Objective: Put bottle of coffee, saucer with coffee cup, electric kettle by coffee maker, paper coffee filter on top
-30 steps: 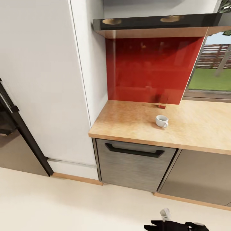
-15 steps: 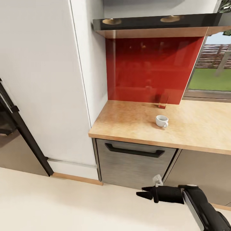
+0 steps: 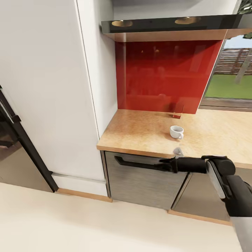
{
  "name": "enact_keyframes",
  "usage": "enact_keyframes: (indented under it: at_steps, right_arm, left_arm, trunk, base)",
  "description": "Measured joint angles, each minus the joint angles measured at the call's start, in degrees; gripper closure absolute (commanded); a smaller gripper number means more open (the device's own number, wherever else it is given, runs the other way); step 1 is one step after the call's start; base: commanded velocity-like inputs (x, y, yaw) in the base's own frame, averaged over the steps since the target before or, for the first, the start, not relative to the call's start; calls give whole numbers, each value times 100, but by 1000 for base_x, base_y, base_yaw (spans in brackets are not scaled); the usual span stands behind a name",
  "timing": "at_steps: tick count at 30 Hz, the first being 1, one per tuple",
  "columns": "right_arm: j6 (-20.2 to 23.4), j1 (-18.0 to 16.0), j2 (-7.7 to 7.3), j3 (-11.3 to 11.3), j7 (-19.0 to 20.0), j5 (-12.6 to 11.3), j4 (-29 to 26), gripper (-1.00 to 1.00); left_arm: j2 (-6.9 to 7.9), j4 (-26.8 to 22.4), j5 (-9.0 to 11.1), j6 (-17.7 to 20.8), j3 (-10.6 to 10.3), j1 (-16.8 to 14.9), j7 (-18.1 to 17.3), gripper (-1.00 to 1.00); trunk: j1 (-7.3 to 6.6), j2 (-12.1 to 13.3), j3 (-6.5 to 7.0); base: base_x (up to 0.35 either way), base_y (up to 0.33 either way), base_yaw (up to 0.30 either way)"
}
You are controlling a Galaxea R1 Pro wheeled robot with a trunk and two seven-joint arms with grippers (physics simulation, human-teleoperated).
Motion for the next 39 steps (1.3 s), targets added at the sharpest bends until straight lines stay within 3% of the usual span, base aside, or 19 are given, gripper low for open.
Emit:
enact_keyframes:
  at_steps: [2,5,8,9,12,15,18,21,25,27,28,29,31,33,35,39]
  right_arm:
    - [21,-491,-184,1,-14,-188,5,-100]
    - [27,-894,-308,4,-17,-268,30,-100]
    - [41,-1439,-527,8,-36,-293,182,-100]
    - [52,-1718,-680,13,-42,-299,308,-100]
    - [64,-2178,-934,16,-48,-302,594,-100]
    - [72,-3052,-1339,44,-55,-278,1331,-100]
    - [64,-3487,-1444,81,-78,-131,1691,-100]
    - [51,-3982,-1503,291,-189,432,2170,-100]
    - [72,-4725,-1465,624,-335,1595,3105,-100]
    - [66,-5320,-1304,816,-358,2862,3900,-100]
    - [68,-5397,-1269,836,-359,3066,3994,-100]
    - [66,-5499,-1199,862,-361,3478,4165,-100]
    - [60,-5635,-914,992,-353,4646,4777,-100]
    - [54,-5661,-747,1146,-337,5111,5075,-100]
    - [50,-5673,-622,1242,-309,5357,5236,-100]
    - [39,-5684,-508,1319,-284,5550,5356,-100]
  left_arm:
    - [4,-2,0,4,-1,0,-5,-100]
    - [5,-3,0,5,-2,0,-8,-100]
    - [5,-4,0,5,-2,0,-10,-100]
    - [5,-4,0,5,-2,1,-10,-100]
    - [5,-4,0,6,-2,0,-11,-100]
    - [6,-4,-1,6,-1,1,-11,-100]
    - [6,-4,1,6,-2,0,-11,-100]
    - [6,-4,0,6,-2,0,-11,-100]
    - [6,-4,0,5,-2,1,-11,-100]
    - [6,-4,1,5,-2,1,-11,-100]
    - [6,-4,1,5,-2,1,-11,-100]
    - [6,-4,1,5,-2,1,-11,-100]
    - [5,-2,1,5,-4,0,-12,-100]
    - [6,-3,1,5,-3,1,-12,-100]
    - [6,-4,1,5,-3,1,-12,-100]
    - [6,-4,0,5,-2,1,-12,-100]
  trunk:
    - [0,0,1]
    - [0,0,0]
    - [0,0,0]
    - [0,0,1]
    - [0,0,0]
    - [0,0,1]
    - [0,0,0]
    - [0,0,0]
    - [0,0,0]
    - [0,0,1]
    - [0,0,0]
    - [0,0,0]
    - [1,1,-1]
    - [0,0,0]
    - [-2,0,0]
    - [-1,0,0]
  base:
    - [0,0,0]
    - [0,0,0]
    - [0,0,0]
    - [0,0,0]
    - [0,0,0]
    - [0,0,0]
    - [0,0,0]
    - [0,0,0]
    - [0,0,0]
    - [0,0,0]
    - [0,0,0]
    - [0,0,0]
    - [4,0,0]
    - [81,0,0]
    - [181,0,0]
    - [154,0,0]
